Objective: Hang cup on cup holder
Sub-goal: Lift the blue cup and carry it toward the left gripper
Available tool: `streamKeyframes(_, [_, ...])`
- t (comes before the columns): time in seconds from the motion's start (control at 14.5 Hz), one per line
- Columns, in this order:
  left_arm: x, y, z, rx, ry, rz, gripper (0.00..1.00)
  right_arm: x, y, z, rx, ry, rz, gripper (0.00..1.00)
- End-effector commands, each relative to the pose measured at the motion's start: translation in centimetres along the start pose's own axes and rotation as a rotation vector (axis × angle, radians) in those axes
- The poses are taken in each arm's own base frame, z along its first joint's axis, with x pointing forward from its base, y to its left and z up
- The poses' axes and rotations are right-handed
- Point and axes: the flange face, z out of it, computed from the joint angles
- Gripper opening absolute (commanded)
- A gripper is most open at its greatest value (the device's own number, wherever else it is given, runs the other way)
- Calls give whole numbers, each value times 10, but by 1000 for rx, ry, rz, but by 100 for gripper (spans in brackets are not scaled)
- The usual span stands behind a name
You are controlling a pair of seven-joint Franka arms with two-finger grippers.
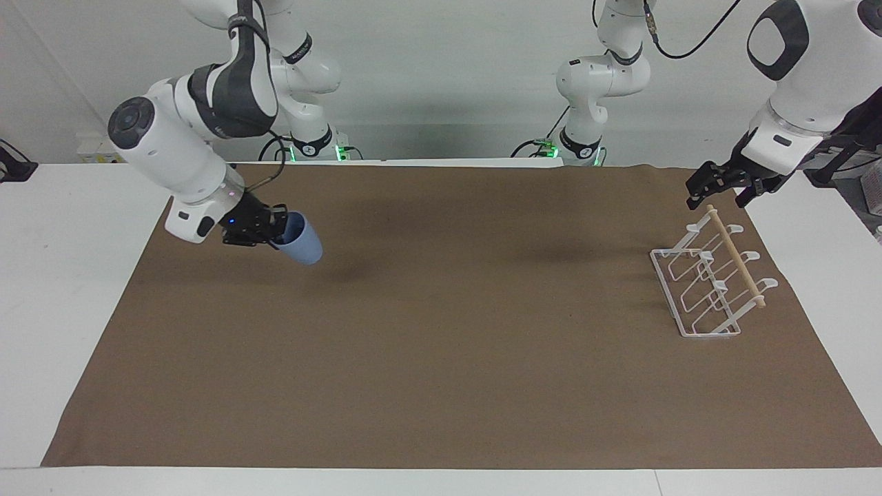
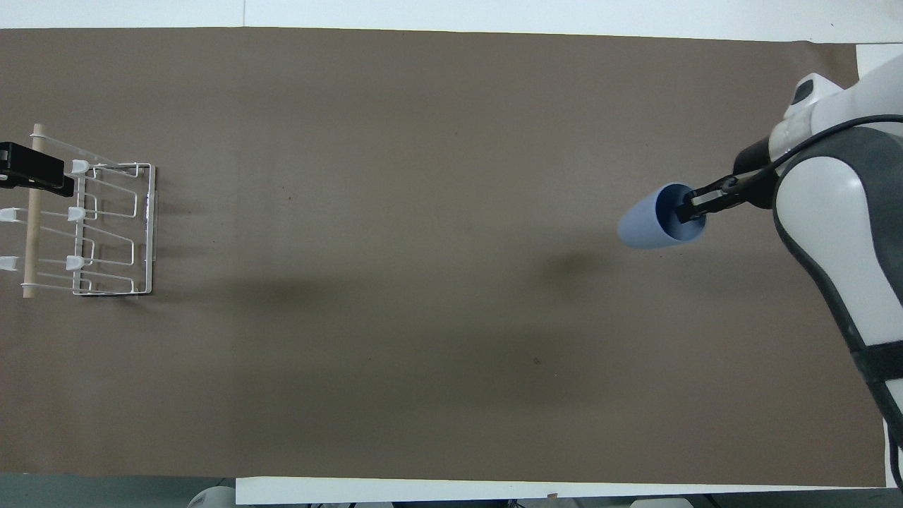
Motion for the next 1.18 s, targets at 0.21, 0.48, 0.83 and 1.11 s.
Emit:
streamKeyframes(0.21, [-35,58,29,-115,-27,-389,100,7,-66,12,371,-40,145,0])
streamKeyframes(0.48, [-41,100,29,-266,-136,-706,100,12,-91,15,644,-46,340,0])
streamKeyframes(0.83, [-53,179,32,-437,-288,-1142,100,19,-165,41,737,-75,470,0])
streamKeyframes(1.11, [-63,216,25,-477,-371,-1290,100,13,-182,61,844,-70,593,0])
